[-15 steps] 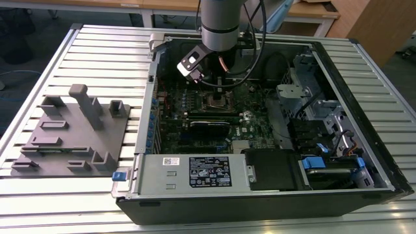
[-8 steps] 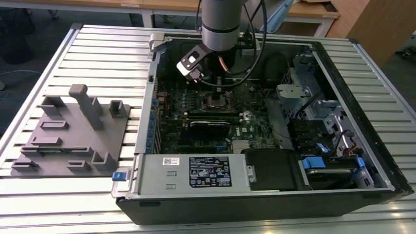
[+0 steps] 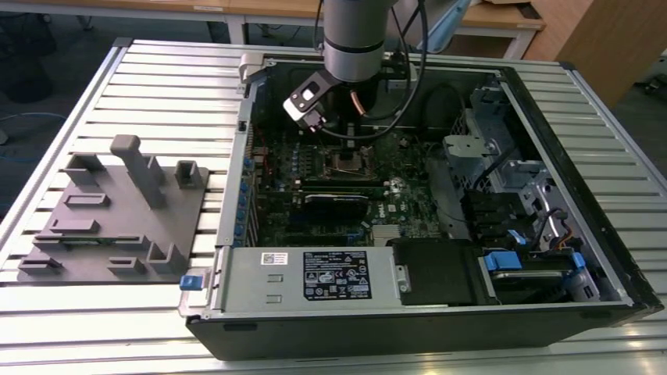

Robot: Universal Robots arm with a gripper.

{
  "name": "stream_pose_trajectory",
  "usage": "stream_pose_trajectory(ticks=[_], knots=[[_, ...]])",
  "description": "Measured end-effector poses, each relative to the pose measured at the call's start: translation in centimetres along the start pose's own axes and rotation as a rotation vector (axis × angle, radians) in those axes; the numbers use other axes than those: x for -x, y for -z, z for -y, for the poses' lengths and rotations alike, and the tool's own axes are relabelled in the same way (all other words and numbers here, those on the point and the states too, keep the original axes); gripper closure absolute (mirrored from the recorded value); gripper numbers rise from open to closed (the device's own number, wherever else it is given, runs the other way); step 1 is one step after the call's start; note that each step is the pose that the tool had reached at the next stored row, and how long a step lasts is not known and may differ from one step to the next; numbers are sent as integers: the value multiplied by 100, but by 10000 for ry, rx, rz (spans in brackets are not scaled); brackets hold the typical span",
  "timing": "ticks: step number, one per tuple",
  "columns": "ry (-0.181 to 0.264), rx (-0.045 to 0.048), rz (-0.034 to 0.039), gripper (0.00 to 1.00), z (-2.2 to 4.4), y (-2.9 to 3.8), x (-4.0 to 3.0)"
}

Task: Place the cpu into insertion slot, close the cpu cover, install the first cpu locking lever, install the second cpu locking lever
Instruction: 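Place the cpu into insertion slot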

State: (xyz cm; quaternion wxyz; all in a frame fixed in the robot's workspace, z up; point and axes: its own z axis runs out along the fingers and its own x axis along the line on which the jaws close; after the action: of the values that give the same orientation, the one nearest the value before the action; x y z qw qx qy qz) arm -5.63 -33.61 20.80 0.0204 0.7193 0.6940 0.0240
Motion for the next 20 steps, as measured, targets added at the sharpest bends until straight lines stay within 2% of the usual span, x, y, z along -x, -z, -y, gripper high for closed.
stream_pose_trajectory(ticks=[5,8,20], knots=[[-114,0,9,90,0,0,0],[-114,-123,12,90,-3,-2,0],[-115,-124,9,90,-4,-19,-2]])
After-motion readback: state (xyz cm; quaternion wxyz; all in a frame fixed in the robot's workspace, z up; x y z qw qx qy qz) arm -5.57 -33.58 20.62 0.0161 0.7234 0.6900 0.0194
